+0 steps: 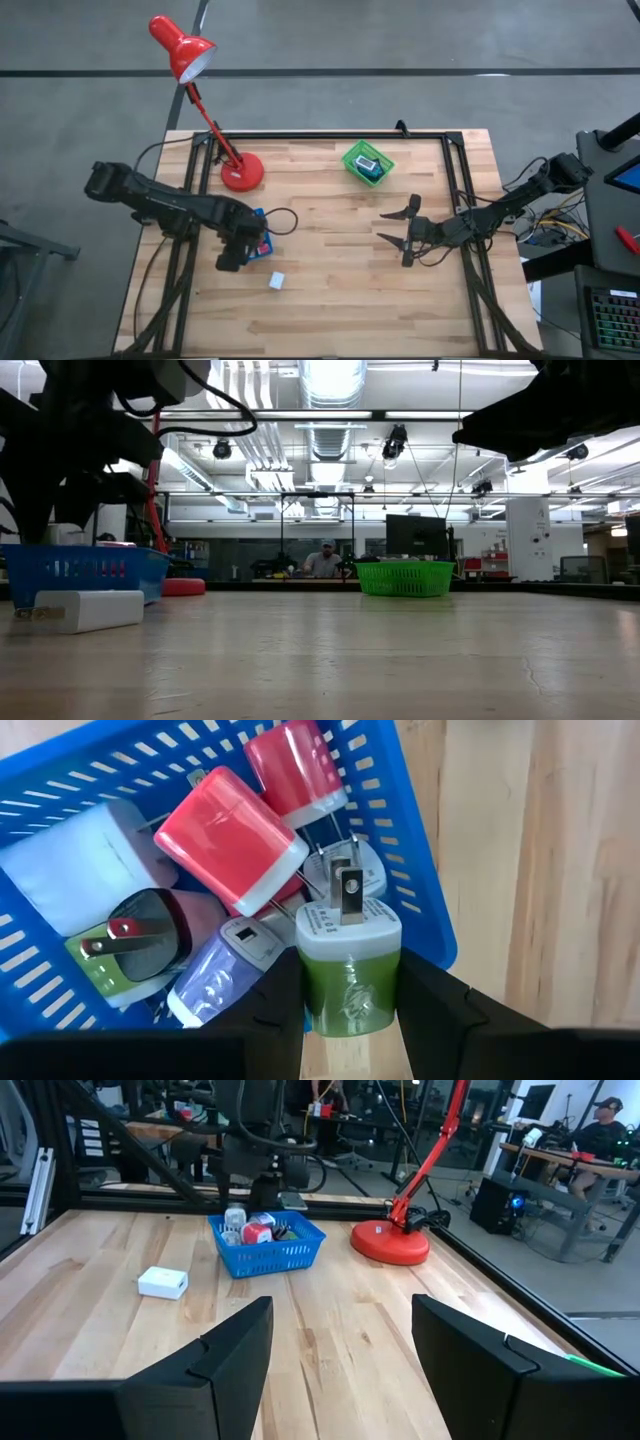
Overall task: Pick & Place Office items
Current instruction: Put the green charger adapter into the blue basket
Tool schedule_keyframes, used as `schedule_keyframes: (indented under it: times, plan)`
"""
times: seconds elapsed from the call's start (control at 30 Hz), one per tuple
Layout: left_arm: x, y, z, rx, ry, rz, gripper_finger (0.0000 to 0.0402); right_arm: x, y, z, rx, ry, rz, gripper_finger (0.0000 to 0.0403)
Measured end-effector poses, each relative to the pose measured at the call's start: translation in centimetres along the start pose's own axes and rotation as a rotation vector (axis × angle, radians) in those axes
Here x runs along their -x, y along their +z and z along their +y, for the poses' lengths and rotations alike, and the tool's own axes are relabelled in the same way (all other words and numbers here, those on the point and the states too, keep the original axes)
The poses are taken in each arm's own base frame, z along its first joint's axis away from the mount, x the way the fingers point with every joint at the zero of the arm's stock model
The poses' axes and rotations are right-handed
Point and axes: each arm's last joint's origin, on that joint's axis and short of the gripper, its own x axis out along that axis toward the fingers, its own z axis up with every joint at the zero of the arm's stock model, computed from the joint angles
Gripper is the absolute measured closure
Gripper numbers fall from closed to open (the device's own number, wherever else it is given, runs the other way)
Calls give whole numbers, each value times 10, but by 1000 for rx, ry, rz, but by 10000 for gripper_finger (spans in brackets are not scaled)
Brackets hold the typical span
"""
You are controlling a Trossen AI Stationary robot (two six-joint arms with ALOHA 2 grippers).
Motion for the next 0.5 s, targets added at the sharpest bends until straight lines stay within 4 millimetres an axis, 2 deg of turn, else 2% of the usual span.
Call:
schedule_keyframes:
  times: [0.37, 0.5]
  plan:
    - [-1, 1, 0, 0, 0, -2, 282, 0, 0, 0, 0, 1, 0, 172]
    - [-1, 1, 0, 3, 0, -4, 215, 0, 0, 0, 0, 1, 0, 172]
